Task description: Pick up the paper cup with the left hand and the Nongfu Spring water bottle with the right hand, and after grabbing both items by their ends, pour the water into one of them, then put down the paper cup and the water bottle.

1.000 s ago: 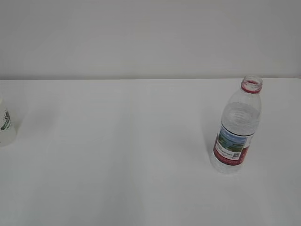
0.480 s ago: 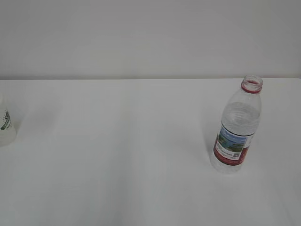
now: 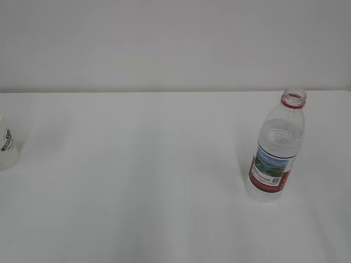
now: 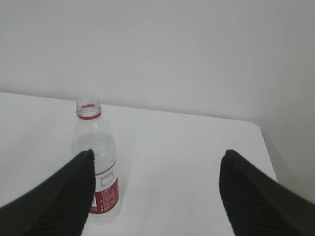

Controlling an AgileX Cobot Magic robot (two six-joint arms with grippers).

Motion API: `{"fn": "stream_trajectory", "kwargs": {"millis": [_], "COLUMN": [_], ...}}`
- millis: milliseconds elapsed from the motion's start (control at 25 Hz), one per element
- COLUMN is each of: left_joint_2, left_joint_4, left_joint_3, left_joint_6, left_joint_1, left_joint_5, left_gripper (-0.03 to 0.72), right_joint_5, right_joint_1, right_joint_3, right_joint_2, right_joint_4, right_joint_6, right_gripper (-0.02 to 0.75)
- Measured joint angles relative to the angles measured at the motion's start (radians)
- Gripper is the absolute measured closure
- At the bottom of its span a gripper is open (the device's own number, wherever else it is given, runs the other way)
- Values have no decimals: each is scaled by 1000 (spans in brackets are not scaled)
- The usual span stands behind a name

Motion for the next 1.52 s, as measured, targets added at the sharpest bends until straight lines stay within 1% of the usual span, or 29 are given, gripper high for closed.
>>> {"fn": "stream_trajectory", "kwargs": {"millis": [240,600,680,920,1120,1320,1520], "left_joint_2": [88,200,225,312,425,521,578], "left_joint_4": [6,35,39,45,50,52,47], "left_joint_3": [0,0,0,0,0,0,0], "left_joint_6": [0,0,0,0,0,0,0], "left_joint_1": [0,0,0,0,0,0,0], "left_joint_5": [-129,-265,-295,-359,-459,-572,-611], "left_gripper": [140,144,144,145,145,145,146], "right_joint_5": [-137,-257,-268,-297,-333,-387,-419], "right_joint_1": [0,-2,-2,-2,-2,-2,-2], "right_joint_3": [0,0,0,0,0,0,0], "right_joint_2": [116,203,222,308,378,413,422], "right_joint_4": [8,26,56,227,329,348,352], "right_joint_6": [-6,-71,-101,-269,-384,-413,-421], "right_gripper": [147,147,147,147,147,147,147]}}
